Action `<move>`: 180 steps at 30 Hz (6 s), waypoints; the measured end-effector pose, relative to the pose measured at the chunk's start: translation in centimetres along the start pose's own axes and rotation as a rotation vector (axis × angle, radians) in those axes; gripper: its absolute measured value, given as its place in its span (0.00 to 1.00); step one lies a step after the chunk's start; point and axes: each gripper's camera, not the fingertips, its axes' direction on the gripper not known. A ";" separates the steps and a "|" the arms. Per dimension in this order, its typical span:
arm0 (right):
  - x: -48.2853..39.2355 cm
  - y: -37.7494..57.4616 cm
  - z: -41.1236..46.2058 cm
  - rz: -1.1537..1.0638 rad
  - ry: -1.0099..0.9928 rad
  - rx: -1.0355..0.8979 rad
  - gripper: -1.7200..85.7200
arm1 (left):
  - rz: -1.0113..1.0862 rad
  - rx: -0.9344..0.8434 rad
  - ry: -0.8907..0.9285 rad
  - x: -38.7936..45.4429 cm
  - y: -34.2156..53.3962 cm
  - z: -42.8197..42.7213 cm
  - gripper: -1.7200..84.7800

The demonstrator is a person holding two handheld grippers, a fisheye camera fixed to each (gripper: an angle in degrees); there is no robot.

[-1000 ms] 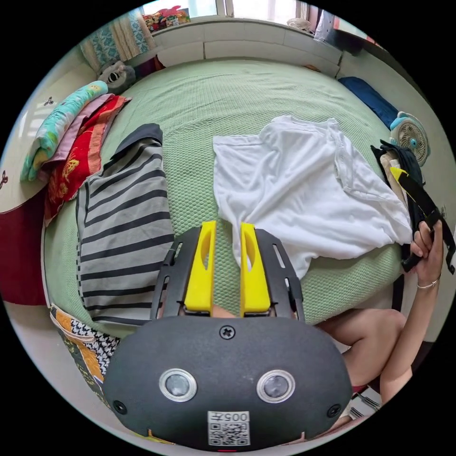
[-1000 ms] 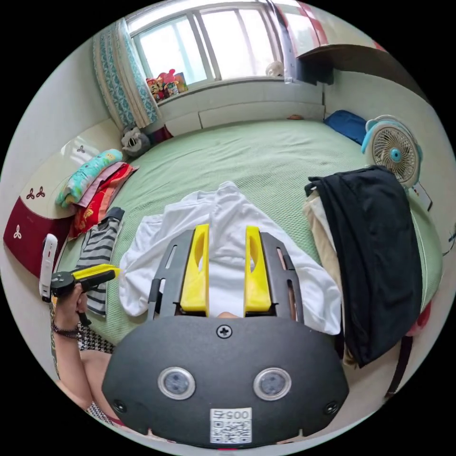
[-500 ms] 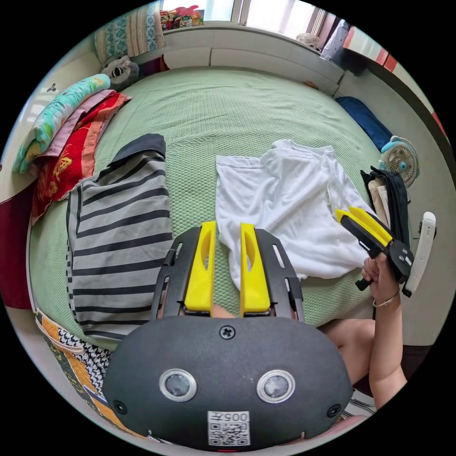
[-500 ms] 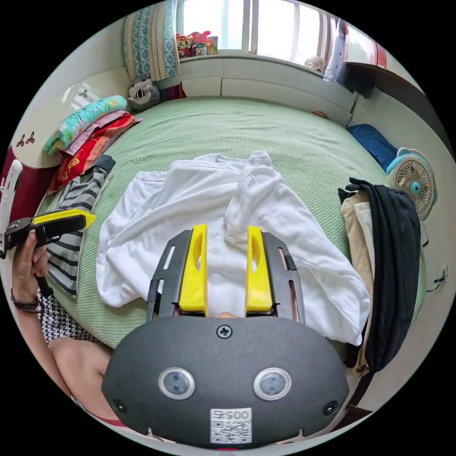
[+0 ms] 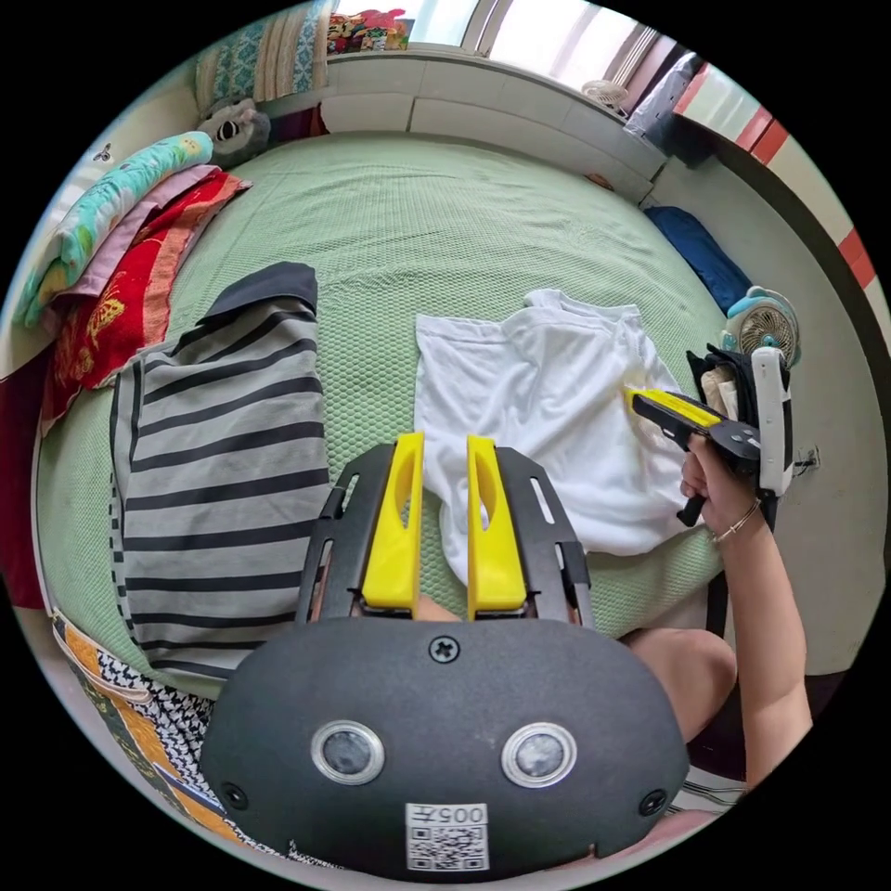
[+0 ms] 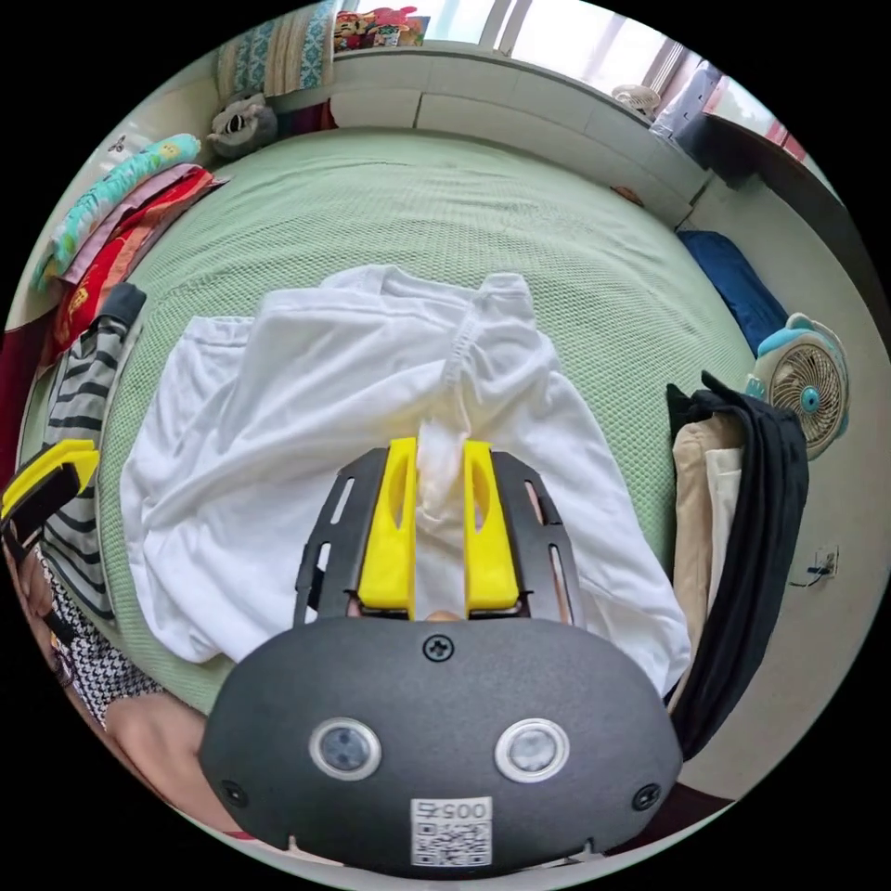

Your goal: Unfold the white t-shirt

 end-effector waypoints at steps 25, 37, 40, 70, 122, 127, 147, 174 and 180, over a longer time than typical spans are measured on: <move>14.6 10.9 -10.9 -0.014 0.002 0.056 0.11 | 0.108 -0.014 0.020 2.7 1.7 -0.2 0.13; 16.5 22.3 -13.9 -0.125 -0.050 0.027 0.11 | 0.180 -0.050 -0.012 6.7 6.9 -2.5 0.13; 17.0 23.6 -14.6 -0.117 -0.077 0.051 0.12 | 0.230 -0.047 0.012 7.5 8.0 -4.7 0.14; 22.5 21.6 -13.1 -0.067 0.042 -0.030 0.03 | 0.246 -0.165 0.004 9.7 12.5 2.6 0.03; 25.9 18.6 -23.3 -0.031 -0.131 0.151 0.12 | 0.149 -0.032 -0.142 -1.1 5.7 -7.8 0.14; 25.7 13.8 -21.3 0.073 -0.065 0.124 0.13 | 0.174 -0.011 -0.179 -0.6 7.2 -10.3 0.07; 32.1 23.7 -37.1 0.141 -0.141 0.220 0.00 | 0.262 0.167 -0.186 1.3 19.3 -32.7 0.03; 34.5 55.3 -51.7 0.103 -0.285 0.167 0.00 | 0.420 0.078 0.093 2.8 48.9 -45.2 0.05; 32.3 58.3 -42.5 0.059 -0.361 -0.127 0.02 | 0.298 -0.189 0.070 -0.8 50.5 -38.1 0.10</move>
